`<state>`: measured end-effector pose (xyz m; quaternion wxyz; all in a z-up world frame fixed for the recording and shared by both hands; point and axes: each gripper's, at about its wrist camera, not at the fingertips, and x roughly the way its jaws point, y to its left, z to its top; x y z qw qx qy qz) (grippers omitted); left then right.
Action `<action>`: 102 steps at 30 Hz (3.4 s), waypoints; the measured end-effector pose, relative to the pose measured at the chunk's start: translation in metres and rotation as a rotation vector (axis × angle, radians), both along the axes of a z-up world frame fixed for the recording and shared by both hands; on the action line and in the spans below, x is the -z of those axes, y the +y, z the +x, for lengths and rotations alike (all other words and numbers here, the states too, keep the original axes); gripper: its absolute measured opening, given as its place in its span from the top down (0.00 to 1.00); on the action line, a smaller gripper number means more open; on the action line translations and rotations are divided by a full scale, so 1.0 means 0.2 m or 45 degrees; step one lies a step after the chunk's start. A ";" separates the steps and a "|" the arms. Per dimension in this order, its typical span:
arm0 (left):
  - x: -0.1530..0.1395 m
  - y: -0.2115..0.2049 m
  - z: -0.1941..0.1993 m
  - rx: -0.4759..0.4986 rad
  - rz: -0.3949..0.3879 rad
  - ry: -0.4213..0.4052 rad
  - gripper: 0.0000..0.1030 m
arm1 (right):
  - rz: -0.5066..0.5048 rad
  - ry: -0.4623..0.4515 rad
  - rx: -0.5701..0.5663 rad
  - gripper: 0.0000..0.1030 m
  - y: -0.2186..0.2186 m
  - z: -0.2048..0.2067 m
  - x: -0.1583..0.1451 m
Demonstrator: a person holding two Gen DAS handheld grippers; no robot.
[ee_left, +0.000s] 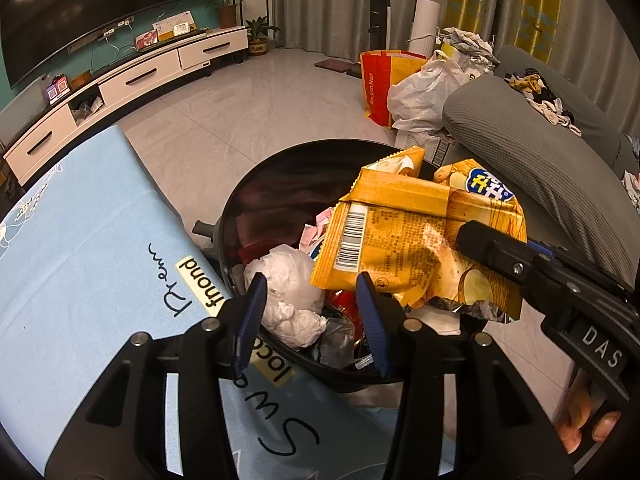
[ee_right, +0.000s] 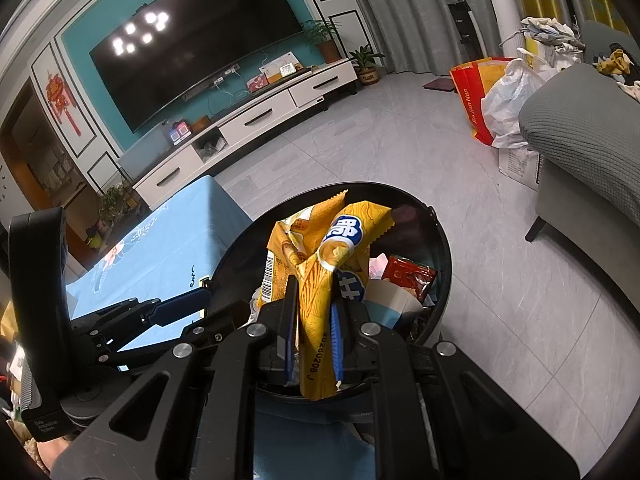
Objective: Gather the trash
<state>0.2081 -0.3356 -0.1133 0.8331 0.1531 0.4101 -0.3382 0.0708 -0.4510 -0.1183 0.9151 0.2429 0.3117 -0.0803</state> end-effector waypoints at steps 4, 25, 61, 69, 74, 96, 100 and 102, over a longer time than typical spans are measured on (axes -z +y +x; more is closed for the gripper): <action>0.00 0.00 0.00 -0.001 0.000 -0.001 0.50 | 0.002 0.001 0.006 0.83 -0.01 0.00 0.00; 0.00 0.01 -0.01 -0.012 -0.005 -0.018 0.39 | 0.004 -0.003 0.015 0.78 -0.02 0.00 -0.01; -0.14 0.11 -0.06 -0.066 -0.063 -0.059 0.10 | -0.017 -0.064 0.065 0.47 -0.02 -0.08 -0.15; -0.16 0.15 -0.05 -0.086 -0.067 -0.063 0.08 | -0.005 -0.072 0.081 0.37 -0.03 -0.10 -0.17; -0.16 0.17 -0.04 -0.102 -0.066 -0.049 0.08 | -0.001 -0.064 0.084 0.32 -0.03 -0.12 -0.19; -0.47 0.51 -0.29 -0.196 -0.096 -0.098 0.03 | -0.114 0.084 0.129 0.03 0.17 -0.36 -0.38; -0.56 0.61 -0.36 -0.244 -0.120 -0.121 0.03 | -0.141 0.102 0.110 0.03 0.24 -0.41 -0.43; -0.61 0.65 -0.40 -0.270 -0.125 -0.126 0.03 | -0.160 0.112 0.079 0.03 0.28 -0.43 -0.45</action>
